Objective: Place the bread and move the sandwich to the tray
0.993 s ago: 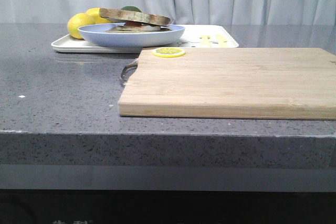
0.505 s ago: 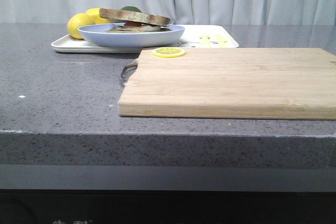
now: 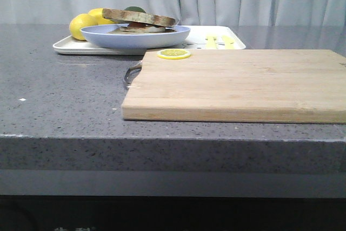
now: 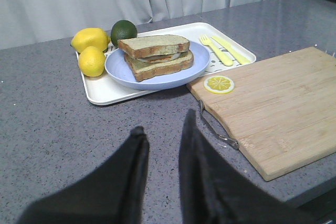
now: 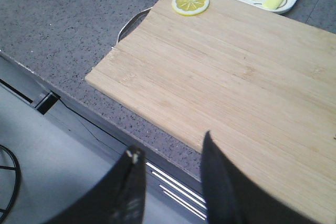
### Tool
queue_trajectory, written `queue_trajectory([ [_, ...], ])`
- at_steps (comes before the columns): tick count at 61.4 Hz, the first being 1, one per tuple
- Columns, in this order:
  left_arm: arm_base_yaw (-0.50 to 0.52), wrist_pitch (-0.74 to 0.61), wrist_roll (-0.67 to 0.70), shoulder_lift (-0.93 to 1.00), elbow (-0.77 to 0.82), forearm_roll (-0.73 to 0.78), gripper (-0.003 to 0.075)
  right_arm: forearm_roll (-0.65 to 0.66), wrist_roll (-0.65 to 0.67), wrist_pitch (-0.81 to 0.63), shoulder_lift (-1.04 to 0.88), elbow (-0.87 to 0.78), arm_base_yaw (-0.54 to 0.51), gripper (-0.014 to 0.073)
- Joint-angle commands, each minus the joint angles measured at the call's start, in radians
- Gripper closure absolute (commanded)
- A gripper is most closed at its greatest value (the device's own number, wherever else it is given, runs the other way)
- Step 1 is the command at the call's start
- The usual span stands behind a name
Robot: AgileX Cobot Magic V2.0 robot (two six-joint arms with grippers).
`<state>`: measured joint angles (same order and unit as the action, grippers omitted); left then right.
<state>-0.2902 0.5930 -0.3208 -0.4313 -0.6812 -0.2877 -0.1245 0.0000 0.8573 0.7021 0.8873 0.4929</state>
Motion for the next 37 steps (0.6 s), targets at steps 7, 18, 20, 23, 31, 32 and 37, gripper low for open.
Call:
queue_trajectory([
  [7,-0.007,-0.077,0.002,-0.005,-0.025,-0.011,0.0741,0.004,-0.007,-0.054,-0.002,0.021,0.000,0.0662],
  [18,-0.007,-0.070,0.002,-0.005,-0.025,-0.014,0.0741,0.004,-0.007,-0.054,-0.002,0.021,0.000,0.0662],
  [20,-0.007,-0.070,0.002,-0.005,-0.025,-0.014,0.0741,0.004,-0.007,-0.054,-0.002,0.021,0.000,0.0662],
  [23,-0.007,-0.070,0.002,-0.005,-0.025,-0.014,0.0741,0.004,-0.007,-0.054,-0.002,0.021,0.000,0.0662],
  [31,-0.007,-0.070,0.002,-0.005,-0.025,-0.014,0.0741,0.004,-0.007,-0.054,-0.002,0.021,0.000,0.0662],
  [32,-0.007,-0.070,0.002,-0.005,-0.025,-0.014,0.0741,0.004,-0.007,-0.054,-0.002,0.021,0.000,0.0662],
  [37,-0.007,-0.097,0.002,0.032,0.000,-0.017,0.0741,0.004,-0.007,-0.054,-0.002,0.021,0.000,0.0662],
])
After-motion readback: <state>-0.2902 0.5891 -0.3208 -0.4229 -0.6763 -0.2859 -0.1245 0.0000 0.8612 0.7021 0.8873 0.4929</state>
